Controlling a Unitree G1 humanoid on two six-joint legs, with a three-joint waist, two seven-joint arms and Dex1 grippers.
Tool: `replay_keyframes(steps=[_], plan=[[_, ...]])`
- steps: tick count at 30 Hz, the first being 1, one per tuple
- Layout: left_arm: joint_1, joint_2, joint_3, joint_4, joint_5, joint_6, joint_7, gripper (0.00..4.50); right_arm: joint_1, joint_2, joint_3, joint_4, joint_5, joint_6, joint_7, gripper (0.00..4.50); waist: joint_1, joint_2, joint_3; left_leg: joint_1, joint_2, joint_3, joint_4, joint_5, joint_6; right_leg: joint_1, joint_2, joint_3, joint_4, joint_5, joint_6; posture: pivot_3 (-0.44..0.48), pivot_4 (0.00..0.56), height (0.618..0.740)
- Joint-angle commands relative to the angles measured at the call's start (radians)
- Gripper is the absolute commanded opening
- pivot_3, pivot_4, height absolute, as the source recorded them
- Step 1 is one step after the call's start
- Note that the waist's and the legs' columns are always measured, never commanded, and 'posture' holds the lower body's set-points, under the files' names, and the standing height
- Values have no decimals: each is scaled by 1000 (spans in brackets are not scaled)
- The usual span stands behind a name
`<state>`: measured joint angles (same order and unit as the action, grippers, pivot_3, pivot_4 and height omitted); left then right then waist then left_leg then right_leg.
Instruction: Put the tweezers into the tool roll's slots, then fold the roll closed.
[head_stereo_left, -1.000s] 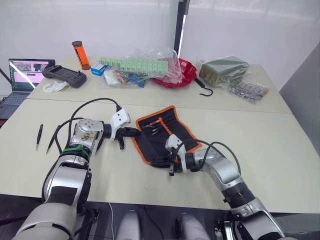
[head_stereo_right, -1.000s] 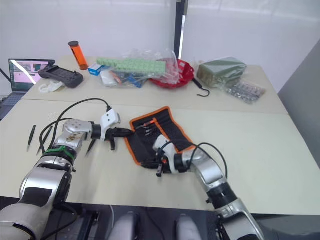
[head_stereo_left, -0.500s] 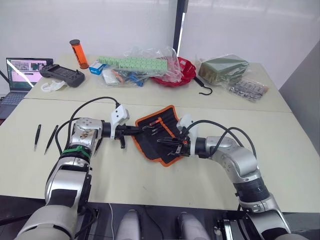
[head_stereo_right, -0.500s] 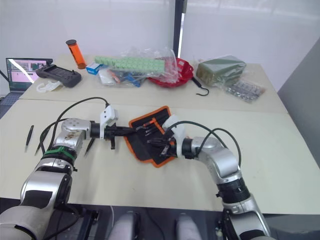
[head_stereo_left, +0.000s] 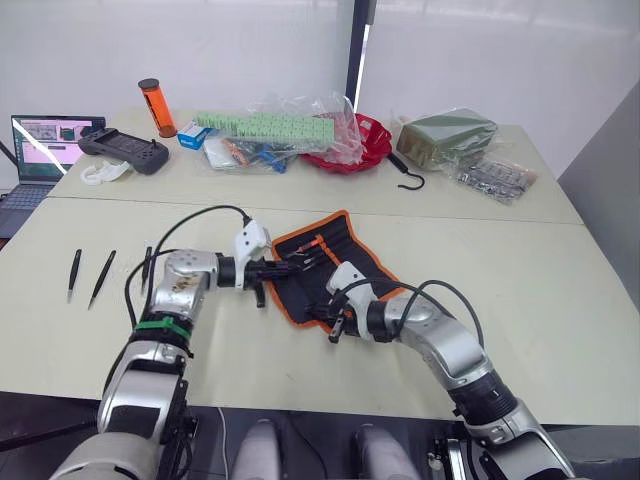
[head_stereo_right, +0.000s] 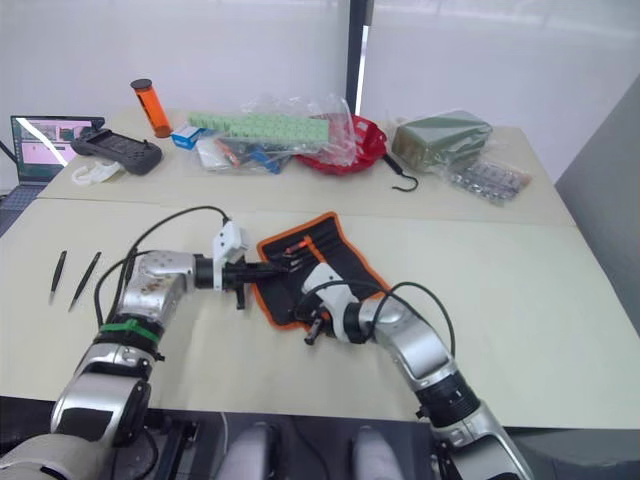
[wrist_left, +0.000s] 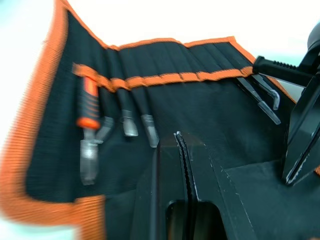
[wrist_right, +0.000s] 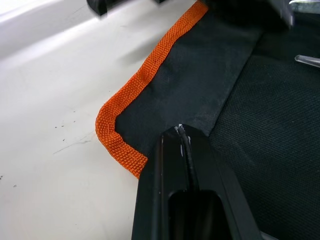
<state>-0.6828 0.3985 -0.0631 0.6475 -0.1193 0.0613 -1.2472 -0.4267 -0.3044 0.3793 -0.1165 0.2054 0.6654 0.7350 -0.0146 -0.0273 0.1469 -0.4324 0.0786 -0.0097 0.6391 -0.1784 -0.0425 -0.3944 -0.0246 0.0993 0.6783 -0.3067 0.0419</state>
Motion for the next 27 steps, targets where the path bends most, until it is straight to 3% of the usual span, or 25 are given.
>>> replay_keyframes(steps=[1, 4, 11, 17, 27], plan=[[15, 4, -18, -52, 14, 12, 44, 0, 5, -10, 11, -3, -16, 6, -2, 32, 0, 0, 0, 0, 0, 0, 0, 0, 0, 0, 0, 0, 0, 0, 0, 0, 150, 738], [28, 21, -45, -16, 55, -12, 84, 0, 2, -17, 14, -1, -15, 16, 4, 32, 1, 0, 0, 0, 0, 0, 0, 0, 0, 1, 0, 0, 0, 0, 0, 0, 150, 738], [-47, 48, -16, 254, 84, -97, 229, 0, 7, -17, 8, 0, -6, 63, -1, 32, -2, -1, -1, 9, 0, 0, 0, 0, 0, 8, 0, 0, -2, -4, 0, 0, 150, 738], [-43, 49, -1, 286, 55, -121, 205, 0, 19, -15, 5, -5, -2, 78, -9, 32, -7, 1, -5, 11, 0, 0, 0, 1, 1, 8, 1, 1, 2, -7, 0, 0, 150, 738], [-58, 96, 45, 233, -38, -103, 46, 0, 13, -5, 13, 22, 6, 77, -5, 32, -25, 1, -5, 10, 0, 0, -5, 1, 1, 6, 1, 1, 1, -7, -2, 0, 150, 738]])
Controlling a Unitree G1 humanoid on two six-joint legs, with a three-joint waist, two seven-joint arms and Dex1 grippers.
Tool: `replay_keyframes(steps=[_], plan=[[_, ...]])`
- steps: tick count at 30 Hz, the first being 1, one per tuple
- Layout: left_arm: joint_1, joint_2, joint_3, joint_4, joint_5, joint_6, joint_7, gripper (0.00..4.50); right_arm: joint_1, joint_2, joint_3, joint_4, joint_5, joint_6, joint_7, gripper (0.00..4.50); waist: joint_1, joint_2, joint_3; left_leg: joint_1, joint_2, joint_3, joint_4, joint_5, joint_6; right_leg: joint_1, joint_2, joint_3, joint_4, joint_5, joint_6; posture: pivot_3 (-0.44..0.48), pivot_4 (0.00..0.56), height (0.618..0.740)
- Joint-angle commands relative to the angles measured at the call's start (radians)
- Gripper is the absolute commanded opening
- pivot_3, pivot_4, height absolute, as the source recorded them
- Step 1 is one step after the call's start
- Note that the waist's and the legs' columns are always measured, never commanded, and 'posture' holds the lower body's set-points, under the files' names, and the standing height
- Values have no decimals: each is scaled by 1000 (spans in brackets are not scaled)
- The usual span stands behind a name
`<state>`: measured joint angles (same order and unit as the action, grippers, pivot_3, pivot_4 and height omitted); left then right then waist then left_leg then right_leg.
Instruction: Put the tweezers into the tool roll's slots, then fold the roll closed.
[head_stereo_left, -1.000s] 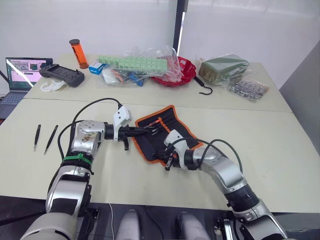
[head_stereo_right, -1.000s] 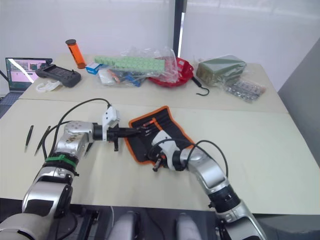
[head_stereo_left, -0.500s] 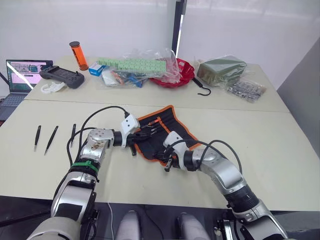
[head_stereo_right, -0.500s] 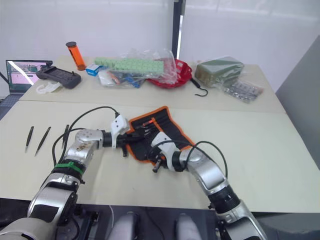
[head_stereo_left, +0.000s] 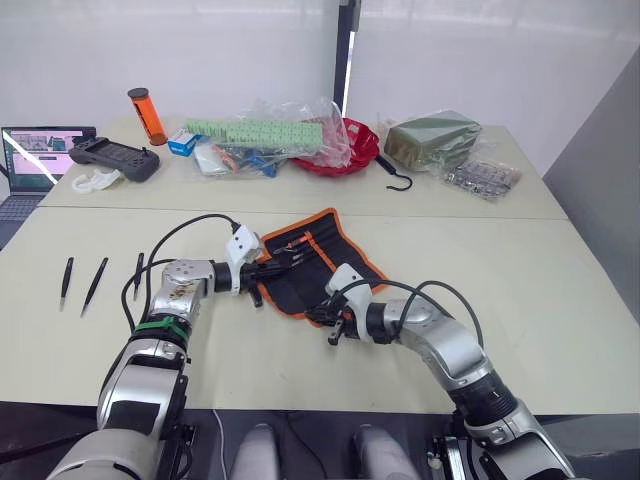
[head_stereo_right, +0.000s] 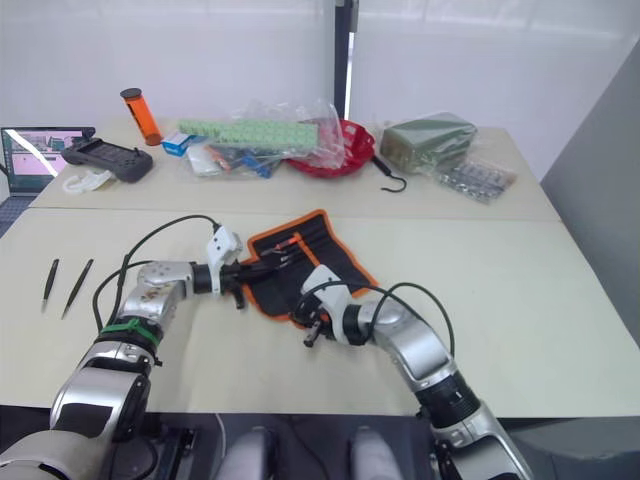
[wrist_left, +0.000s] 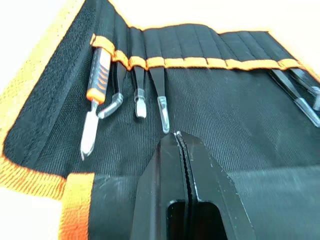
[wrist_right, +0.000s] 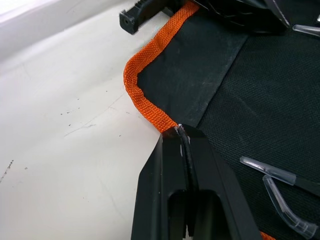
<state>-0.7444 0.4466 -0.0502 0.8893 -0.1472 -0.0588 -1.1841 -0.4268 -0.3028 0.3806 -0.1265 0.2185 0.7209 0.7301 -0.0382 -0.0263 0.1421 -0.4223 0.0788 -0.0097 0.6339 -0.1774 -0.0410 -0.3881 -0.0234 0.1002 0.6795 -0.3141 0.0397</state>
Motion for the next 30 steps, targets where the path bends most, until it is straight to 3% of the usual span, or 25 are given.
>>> replay_keyframes(steps=[1, 7, 14, 24, 28, 30], plan=[[1, 55, 33, -12, -11, 19, -20, 0, 14, -5, 12, 32, -6, 23, 0, 32, -3, 0, 0, 0, 0, 0, -1, 0, 0, 0, 0, 0, 0, 0, 0, 0, 150, 738], [-41, 86, 28, 85, 49, -22, 82, 0, 21, 0, 13, 28, -1, 31, 3, 32, -2, 0, 0, 0, 0, -1, -3, 0, 0, -1, 0, 0, -1, 0, 0, 0, 150, 738], [-41, 55, 52, 31, 1, -1, 27, 0, 19, 5, -9, 25, 1, 5, -3, 32, 6, 0, 0, -1, -1, -1, -3, 0, 0, -1, 0, 0, -2, 0, 0, 0, 150, 738], [-5, 147, 197, -203, -143, 176, 26, 0, -11, 63, -183, -144, 221, 82, 25, 32, -3, -4, 5, -4, -1, -2, -6, 0, 0, -4, 0, 0, -2, 0, 0, 0, 150, 738], [52, 199, 250, -318, -177, 230, 60, 0, -40, 25, -265, -196, 251, 65, 4, 32, -4, -4, 6, -4, -1, -3, -7, 0, 0, -4, 0, 0, -2, 0, -1, 0, 150, 738], [104, 232, 275, -374, -193, 256, 67, 0, -45, -44, -283, -199, 181, -7, -15, 32, -3, -4, 7, -4, -1, -3, -7, 0, 0, -4, -1, 0, -3, 0, -1, 0, 150, 738]])
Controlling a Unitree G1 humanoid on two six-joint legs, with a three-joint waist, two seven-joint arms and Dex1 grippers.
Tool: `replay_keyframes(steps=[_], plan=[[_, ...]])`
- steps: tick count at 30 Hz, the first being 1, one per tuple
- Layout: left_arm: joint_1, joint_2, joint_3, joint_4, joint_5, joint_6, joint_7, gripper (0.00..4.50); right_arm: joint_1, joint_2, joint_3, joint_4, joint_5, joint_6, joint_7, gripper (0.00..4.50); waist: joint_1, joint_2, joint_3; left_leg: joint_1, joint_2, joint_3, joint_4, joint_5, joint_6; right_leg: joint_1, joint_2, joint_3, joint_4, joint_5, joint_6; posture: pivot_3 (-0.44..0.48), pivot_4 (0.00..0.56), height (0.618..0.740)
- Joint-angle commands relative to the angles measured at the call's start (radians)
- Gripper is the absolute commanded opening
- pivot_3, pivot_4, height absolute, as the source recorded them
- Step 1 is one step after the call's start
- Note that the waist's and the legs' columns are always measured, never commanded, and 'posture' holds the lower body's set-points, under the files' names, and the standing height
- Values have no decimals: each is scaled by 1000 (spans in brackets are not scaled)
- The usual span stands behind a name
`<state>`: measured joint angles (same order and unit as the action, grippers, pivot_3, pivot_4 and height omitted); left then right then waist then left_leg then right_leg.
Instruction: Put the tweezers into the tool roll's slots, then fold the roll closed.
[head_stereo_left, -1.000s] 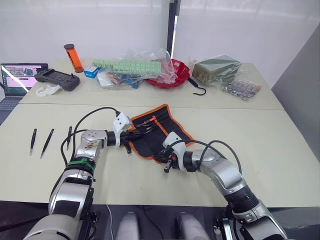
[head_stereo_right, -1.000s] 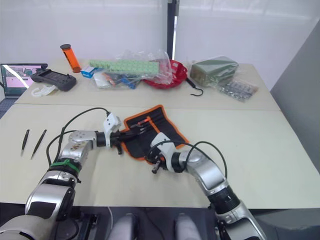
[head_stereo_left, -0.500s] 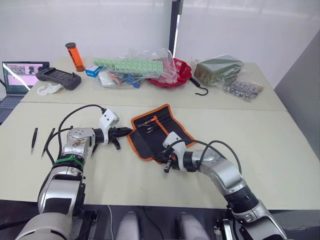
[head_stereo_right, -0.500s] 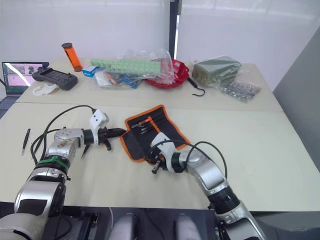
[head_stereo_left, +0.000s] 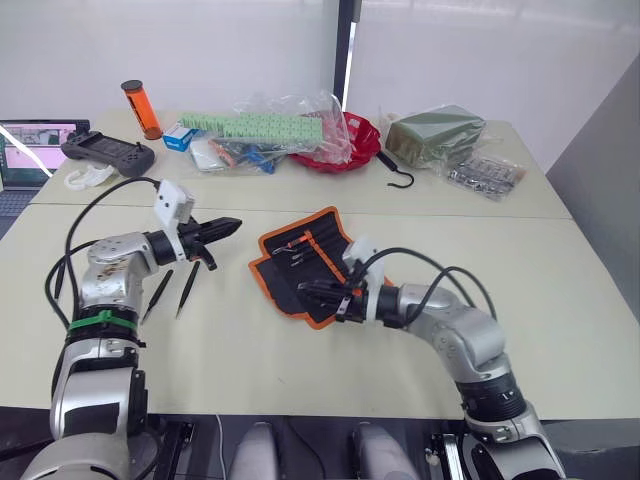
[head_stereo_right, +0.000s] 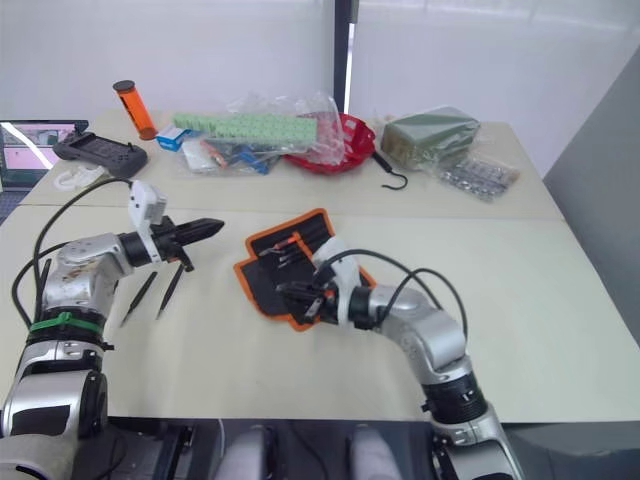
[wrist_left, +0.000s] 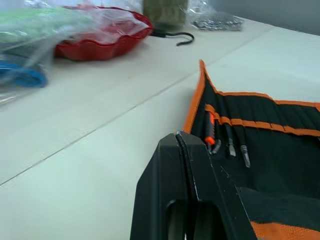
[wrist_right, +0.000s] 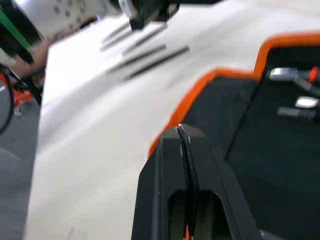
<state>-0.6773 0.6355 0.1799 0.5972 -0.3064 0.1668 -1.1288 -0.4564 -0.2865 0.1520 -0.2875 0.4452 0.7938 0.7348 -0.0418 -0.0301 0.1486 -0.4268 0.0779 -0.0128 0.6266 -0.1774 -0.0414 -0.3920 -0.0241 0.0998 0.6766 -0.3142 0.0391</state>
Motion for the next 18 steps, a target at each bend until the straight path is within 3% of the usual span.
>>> replay_keyframes(steps=[1, 3, 5, 11, 17, 18], plan=[[65, 60, 60, -109, -43, 45, 18, 0, -13, -97, -66, -31, -72, -113, -21, 32, 2, 0, 0, 0, 0, 0, 0, 0, 0, 0, 0, 0, 0, 0, 0, 0, 150, 738], [129, 98, 93, -153, -46, 55, 39, 0, 1, -153, -119, 5, -73, -191, 10, 32, 2, 0, 1, 0, 0, 0, 0, 0, 0, 0, 0, 0, -1, 0, 0, 0, 150, 738], [210, 133, 139, -206, -55, 68, 68, 529, 16, -207, -189, 47, -20, -199, 66, 0, 2, 0, 1, 0, 0, 0, -1, 0, 0, 0, -1, 0, -4, 0, 0, 0, 150, 738], [503, 165, 380, -358, -82, 27, 220, 2451, 53, -324, -341, 226, 35, -295, 191, 1825, 1, 0, 4, 1, 0, 1, -2, 0, 0, 1, -2, 0, -6, 0, -1, 0, 150, 738], [827, 24, 661, -544, -144, -6, 362, 4479, 86, -354, -399, 371, 28, -429, 273, 3924, -4, 0, 5, 2, 3, 5, -4, 0, 0, 2, -2, 0, -10, -1, -2, 0, 150, 738], [884, -10, 707, -557, -149, -17, 391, 4500, 84, -354, -413, 415, 28, -456, 281, 4230, -4, 0, 5, 2, 3, 6, -4, 0, 0, 3, -3, 0, -11, -1, -2, 0, 150, 738]])
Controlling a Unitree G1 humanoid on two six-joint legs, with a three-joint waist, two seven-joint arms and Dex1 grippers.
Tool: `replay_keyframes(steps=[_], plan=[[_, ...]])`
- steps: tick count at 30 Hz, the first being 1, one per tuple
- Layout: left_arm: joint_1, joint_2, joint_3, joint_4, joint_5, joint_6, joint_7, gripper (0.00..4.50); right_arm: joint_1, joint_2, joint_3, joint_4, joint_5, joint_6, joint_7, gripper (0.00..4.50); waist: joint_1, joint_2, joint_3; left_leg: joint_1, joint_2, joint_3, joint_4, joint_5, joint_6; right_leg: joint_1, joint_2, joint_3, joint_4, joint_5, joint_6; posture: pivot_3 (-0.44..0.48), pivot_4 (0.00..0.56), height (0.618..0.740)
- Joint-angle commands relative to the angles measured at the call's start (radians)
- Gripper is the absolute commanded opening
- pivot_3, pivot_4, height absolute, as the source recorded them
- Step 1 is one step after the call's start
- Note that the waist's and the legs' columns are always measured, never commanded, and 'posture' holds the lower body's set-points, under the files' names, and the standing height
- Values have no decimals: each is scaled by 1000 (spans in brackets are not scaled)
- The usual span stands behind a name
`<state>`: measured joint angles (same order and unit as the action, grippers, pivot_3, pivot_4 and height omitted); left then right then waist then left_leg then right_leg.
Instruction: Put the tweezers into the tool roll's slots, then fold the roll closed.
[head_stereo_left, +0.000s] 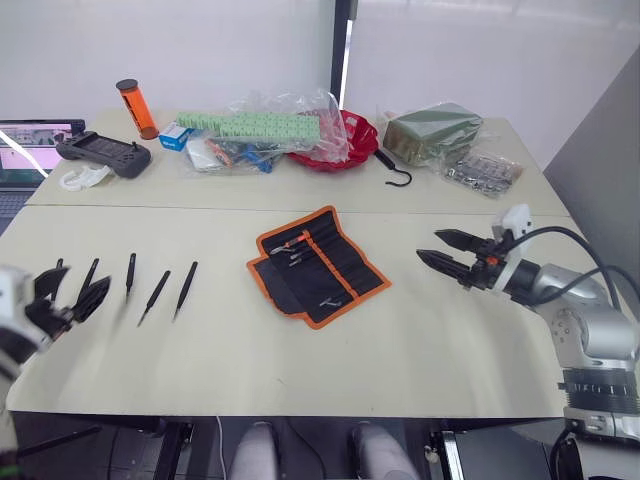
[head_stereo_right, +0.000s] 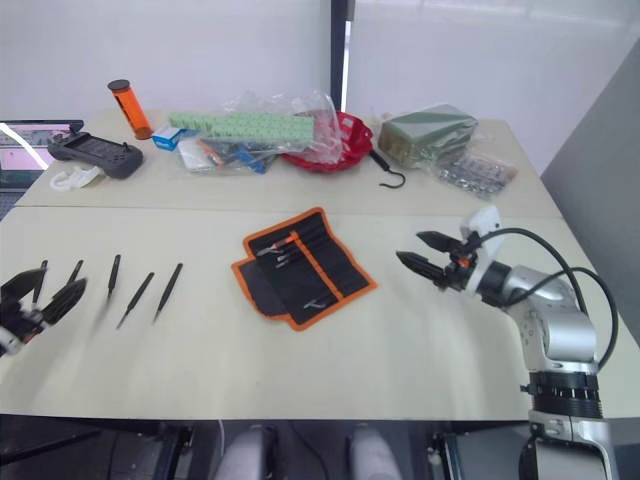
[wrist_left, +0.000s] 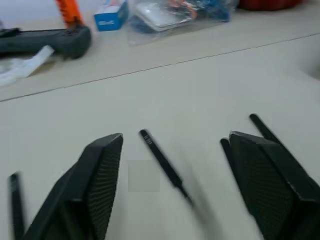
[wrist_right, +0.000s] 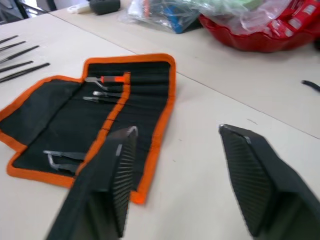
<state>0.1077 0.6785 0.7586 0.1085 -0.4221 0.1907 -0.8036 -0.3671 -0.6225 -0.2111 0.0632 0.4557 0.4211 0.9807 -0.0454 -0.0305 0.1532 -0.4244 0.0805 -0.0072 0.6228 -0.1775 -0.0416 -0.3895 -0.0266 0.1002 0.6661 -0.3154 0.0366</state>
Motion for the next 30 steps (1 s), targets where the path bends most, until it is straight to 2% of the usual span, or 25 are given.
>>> replay_keyframes(steps=[1, 9, 16, 20, 25, 30], plan=[[135, -75, 155, -77, -37, -48, 86, 4500, -9, -17, -59, 95, 17, -103, 41, 4488, 0, 0, 0, 0, 0, 0, 0, 0, 0, 0, 0, 0, -1, 0, 0, 0, 150, 738], [278, -183, 248, -151, -113, -66, 166, 4500, -55, -21, -48, 208, 14, -157, 82, 4488, 13, -1, 0, 1, -1, 1, 2, 0, 0, 1, -1, 1, -1, 0, 0, 0, 150, 738], [351, -258, 235, -214, -115, -88, 215, 4500, -143, -23, 77, 2, 140, 117, 189, 4488, -6, -1, 1, 1, 0, 3, 0, 0, 0, 0, 0, 3, -1, 0, -1, 0, 150, 738], [412, -323, 234, -282, -117, -91, 246, 4500, -242, -11, 175, -104, 191, 225, 241, 4488, -6, -1, 1, 1, 0, 3, 0, 0, -1, 0, 0, 3, -2, 0, -1, 0, 150, 738], [510, -422, 249, -370, -147, -95, 284, 4500, -368, 44, 283, -137, 232, 292, 316, 4488, -2, -2, 1, 1, 0, 4, 0, -1, -1, -1, 0, 4, -2, 0, -1, 0, 150, 738], [603, -530, 234, -447, -161, -125, 313, 4500, -454, 175, 374, -110, 190, 266, 303, 4488, -2, -5, 1, 0, 0, 4, 0, -1, -1, -2, 0, 3, -2, -1, -2, 0, 150, 738]])
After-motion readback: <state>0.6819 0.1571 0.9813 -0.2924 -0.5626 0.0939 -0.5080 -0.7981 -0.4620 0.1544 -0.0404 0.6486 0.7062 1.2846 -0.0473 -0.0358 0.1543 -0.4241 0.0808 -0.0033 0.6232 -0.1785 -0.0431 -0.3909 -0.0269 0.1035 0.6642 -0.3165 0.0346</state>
